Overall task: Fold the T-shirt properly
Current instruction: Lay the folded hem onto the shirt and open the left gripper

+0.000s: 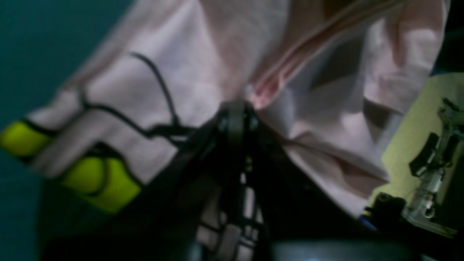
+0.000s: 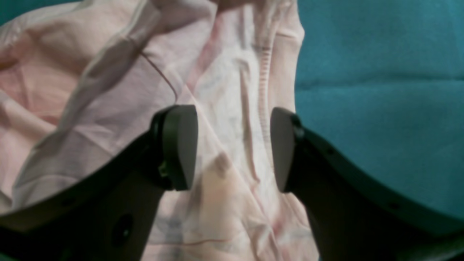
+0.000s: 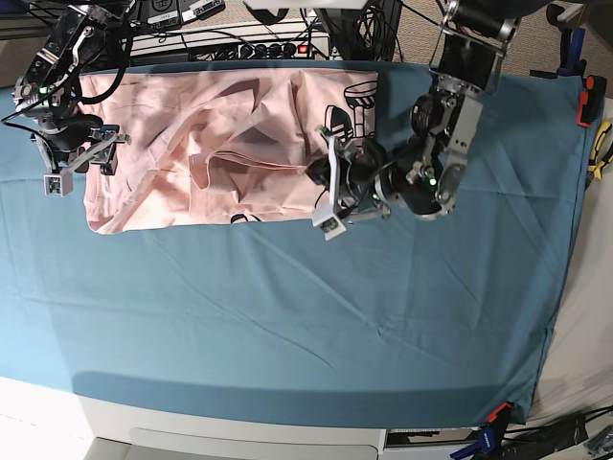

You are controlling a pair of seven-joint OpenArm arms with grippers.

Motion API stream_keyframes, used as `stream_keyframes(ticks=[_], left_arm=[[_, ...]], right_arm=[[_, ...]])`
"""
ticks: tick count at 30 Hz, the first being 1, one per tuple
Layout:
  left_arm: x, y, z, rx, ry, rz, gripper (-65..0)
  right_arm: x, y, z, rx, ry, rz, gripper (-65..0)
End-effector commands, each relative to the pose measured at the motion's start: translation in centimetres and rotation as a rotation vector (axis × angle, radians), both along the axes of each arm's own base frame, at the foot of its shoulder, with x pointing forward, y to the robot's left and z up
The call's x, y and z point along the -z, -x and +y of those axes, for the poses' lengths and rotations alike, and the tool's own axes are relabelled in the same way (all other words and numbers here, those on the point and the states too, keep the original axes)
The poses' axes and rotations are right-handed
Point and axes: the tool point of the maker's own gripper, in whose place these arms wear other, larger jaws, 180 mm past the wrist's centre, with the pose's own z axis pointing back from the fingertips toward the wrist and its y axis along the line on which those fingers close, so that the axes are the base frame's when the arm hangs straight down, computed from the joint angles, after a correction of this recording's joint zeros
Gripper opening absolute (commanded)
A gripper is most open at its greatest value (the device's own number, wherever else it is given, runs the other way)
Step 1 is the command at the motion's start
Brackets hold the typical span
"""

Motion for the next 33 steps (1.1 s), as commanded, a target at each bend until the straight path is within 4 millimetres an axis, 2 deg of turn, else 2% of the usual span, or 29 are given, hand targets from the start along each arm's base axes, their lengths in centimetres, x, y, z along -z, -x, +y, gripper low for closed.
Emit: stream_keyframes(ticks=[1, 5, 8, 15, 18, 21, 24, 30, 33], left_arm=[[-1.5, -0.4, -0.8, 0.001, 0.058, -0.025, -65.0], [-1.6, 0.9, -1.2, 0.007, 0.082, -0.013, -65.0], [-1.3, 1.1, -1.1, 0.005, 0.072, -0.015, -65.0], [-0.1, -0.6, -0.2, -0.074, -0.02, -0.104, -65.0], [0.4, -0.6, -0.2, -0.096, -0.051, -0.104, -65.0], [0.6, 0.2, -1.3, -0.081, -0.058, -0.088, -65.0], [0.6, 1.5, -3.3, -0.037, -0.049, -0.072, -65.0], [-1.2, 3.7, -8.3, 0.055, 0.028, -0.073, -65.0], [-2.0, 4.6, -10.1, 0.091, 0.058, -0.075, -65.0]], right_arm=[[-1.4, -0.9, -0.4, -0.006, 0.018, -0.053, -32.8], [-1.4, -0.9, -0.4, -0.006, 0.017, -0.053, -32.8], [-1.4, -0.8, -0.4, -0.006, 0.017, -0.053, -32.8], [-1.6, -1.2, 0.2, -0.016, -0.016, -0.076, -32.8], [-1.6, -1.2, 0.2, -0.016, -0.016, -0.076, -32.8], [-1.7, -1.2, 0.2, -0.015, -0.016, -0.077, -32.8], [-1.6, -1.2, 0.2, -0.016, -0.016, -0.076, -32.8], [-1.6, -1.2, 0.2, -0.015, -0.016, -0.076, -32.8], [-1.6, -1.1, 0.2, -0.016, -0.015, -0.075, -32.8]])
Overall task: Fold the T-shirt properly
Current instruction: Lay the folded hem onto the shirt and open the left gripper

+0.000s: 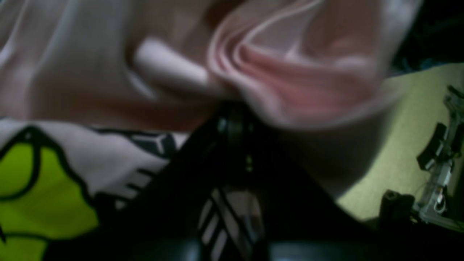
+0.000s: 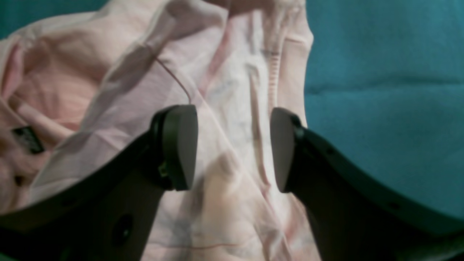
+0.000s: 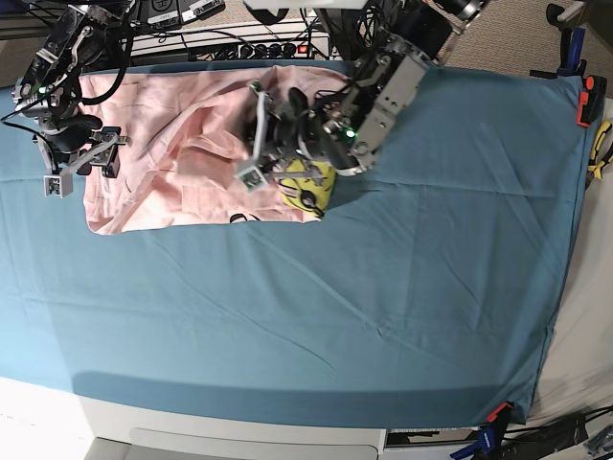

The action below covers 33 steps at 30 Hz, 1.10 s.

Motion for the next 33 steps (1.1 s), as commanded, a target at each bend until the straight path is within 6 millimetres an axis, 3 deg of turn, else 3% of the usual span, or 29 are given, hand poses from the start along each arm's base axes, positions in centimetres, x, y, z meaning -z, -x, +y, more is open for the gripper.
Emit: stream_keyframes(ticks=[1, 5, 11, 18, 24, 28, 33], left_arm=[[-1.7, -0.3, -1.4, 0.014, 0.059, -0.026, -65.0], [-2.1, 0.6, -2.4, 0.052, 0.07, -0.031, -65.0], [-1.7, -0.1, -1.9, 0.056, 0.026, -0.073, -65.0], [-0.2, -3.9, 1.7, -0.018, -0.179, -0.217, -65.0], [0.7, -7.7, 6.7, -0.134, -0.349, -0.326, -65.0], [1.1, -8.9, 9.2, -0.185, -0.421, -0.365, -65.0], [1.3, -9.1, 10.0, -0.204, -0.444, -0.368, -65.0]], right_arm=[[-1.4, -0.9, -0.3, -0.007, 0.016, -0.054, -32.8], [-1.4, -0.9, -0.3, -0.007, 0.016, -0.054, -32.8], [-1.4, -0.9, -0.3, -0.006, 0.016, -0.055, -32.8], [-1.4, -0.8, -0.4, -0.006, 0.016, -0.054, -32.8], [-1.4, -0.8, -0.4, -0.006, 0.016, -0.054, -32.8], [-1.4, -0.8, -0.4, -0.006, 0.016, -0.054, -32.8], [-1.4, -0.8, -0.4, -0.006, 0.016, -0.054, -32.8]])
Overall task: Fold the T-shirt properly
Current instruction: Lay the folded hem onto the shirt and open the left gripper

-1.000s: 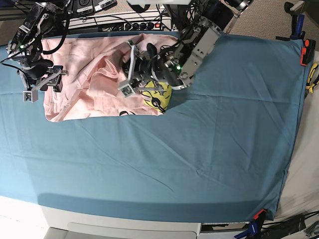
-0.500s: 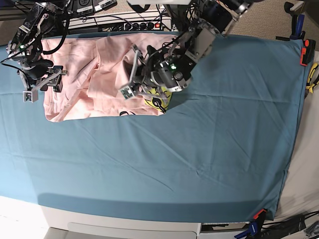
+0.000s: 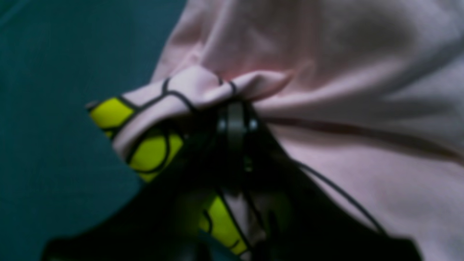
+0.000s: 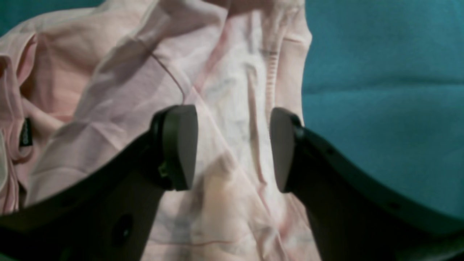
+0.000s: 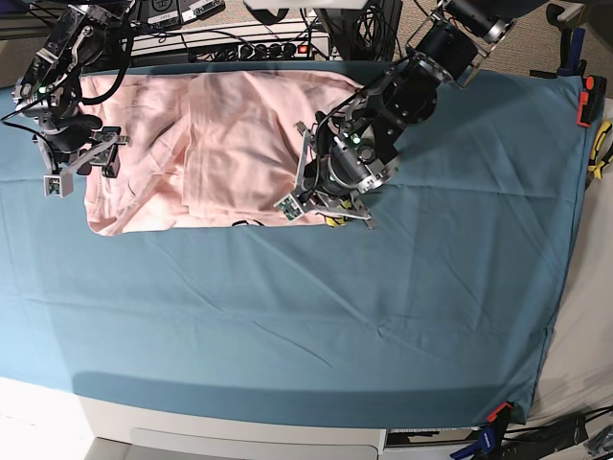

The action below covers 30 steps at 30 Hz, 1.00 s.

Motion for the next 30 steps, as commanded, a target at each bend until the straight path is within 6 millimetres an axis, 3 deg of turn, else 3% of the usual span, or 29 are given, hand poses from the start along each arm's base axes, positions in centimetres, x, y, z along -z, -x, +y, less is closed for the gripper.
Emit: stream_keyframes(ticks=[1, 7, 10, 12, 17, 21, 27, 30], left_arm=[[-0.8, -1.0, 0.7, -0.02, -0.025, -0.035, -65.0], [-1.4, -0.6, -0.3, -0.009, 0.031, -0.018, -63.7], [-2.2, -0.3, -1.1, 0.002, 0.078, -0.012, -43.4], [-2.6, -0.5, -1.1, -0.002, 0.082, -0.027, -38.3], [-3.9, -3.3, 1.5, -0.113, 0.001, -0.143, -38.4], [-4.0, -4.6, 4.3, -0.192, 0.001, -0.138, -39.0], [-3.5, -5.1, 8.1, -0.256, 0.032, -0.076, -41.0], [-3.6, -4.9, 8.5, -0.254, 0.086, -0.034, -41.0]], right_arm=[[-1.4, -0.9, -0.4, -0.006, 0.016, -0.054, -32.8], [-1.5, -0.9, -0.4, -0.007, 0.017, -0.057, -32.8], [-1.7, -1.1, -0.4, -0.007, 0.019, -0.076, -32.8], [-1.9, -1.3, -0.5, -0.006, 0.023, -0.079, -32.8], [-2.6, -1.8, -1.7, 0.004, 0.084, -0.077, -32.8], [-4.0, -2.1, -3.9, 0.034, 0.161, -0.074, -32.8], [-5.2, -2.2, -5.4, 0.041, 0.211, -0.074, -32.8], [-5.1, -2.2, -5.4, 0.042, 0.209, -0.072, -32.8]])
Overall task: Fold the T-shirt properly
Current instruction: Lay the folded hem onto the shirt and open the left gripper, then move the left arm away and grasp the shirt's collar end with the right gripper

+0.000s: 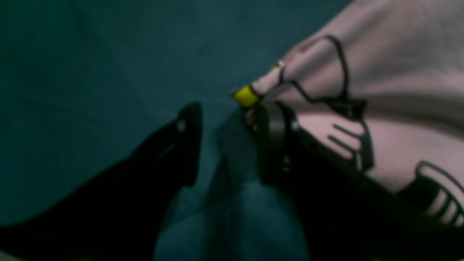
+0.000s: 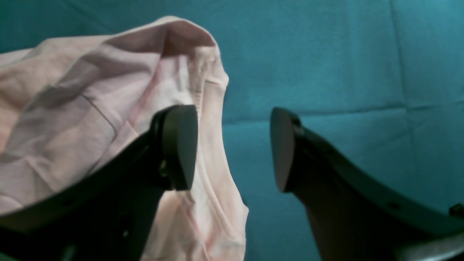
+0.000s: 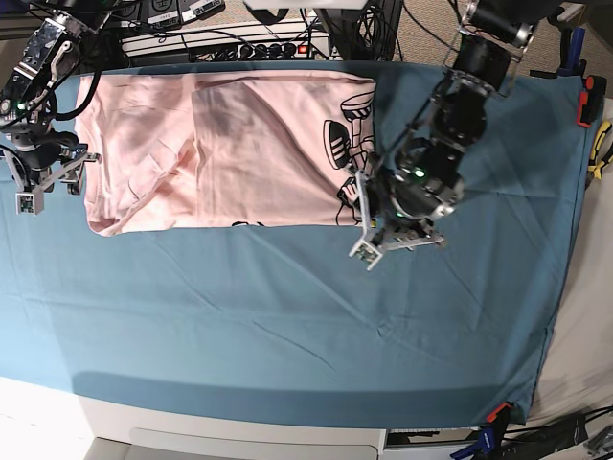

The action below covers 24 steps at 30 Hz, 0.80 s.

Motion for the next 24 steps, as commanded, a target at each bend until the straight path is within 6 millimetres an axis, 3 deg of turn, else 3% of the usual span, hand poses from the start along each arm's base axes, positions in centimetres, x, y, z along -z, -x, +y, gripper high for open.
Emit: stream_keyframes(ticks=[1, 5, 8, 10, 13, 15, 20, 24], left_arm=[[-1.6, -1.0, -0.1, -0.003, 0.034, -0.041, -41.0], [-2.0, -0.7, 0.5, 0.012, 0.09, -0.005, -41.0], [-2.2, -0.6, 1.6, 0.015, 0.114, 0.005, -41.0], [-2.5, -0.7, 2.6, 0.018, 0.112, 0.001, -41.0], [-3.1, -1.3, 4.9, -0.008, 0.091, -0.024, -41.0], [-4.3, -1.9, 6.5, -0.033, 0.094, -0.061, -41.0], [-8.4, -3.2, 11.1, -0.096, 0.101, -0.173, -41.0], [-11.0, -3.9, 16.1, -0.19, 0.056, -0.245, -41.0]], right_arm=[[-1.6, -0.7, -0.5, -0.005, 0.03, -0.048, -32.8], [-2.1, 0.2, -3.1, 0.117, 0.092, -0.032, -32.8], [-3.7, 0.9, -5.5, 0.199, 0.098, -0.069, -32.8], [-4.4, 1.4, -7.1, 0.236, 0.038, -0.103, -32.8], [-3.5, 1.8, -8.9, 0.25, -0.127, -0.102, -32.8], [-2.2, 1.6, -9.0, 0.221, -0.282, -0.081, -32.8], [0.3, 0.5, -7.1, 0.102, -0.643, -0.064, -32.8], [3.1, 0.9, -5.8, 0.096, -0.817, -0.032, -32.8]])
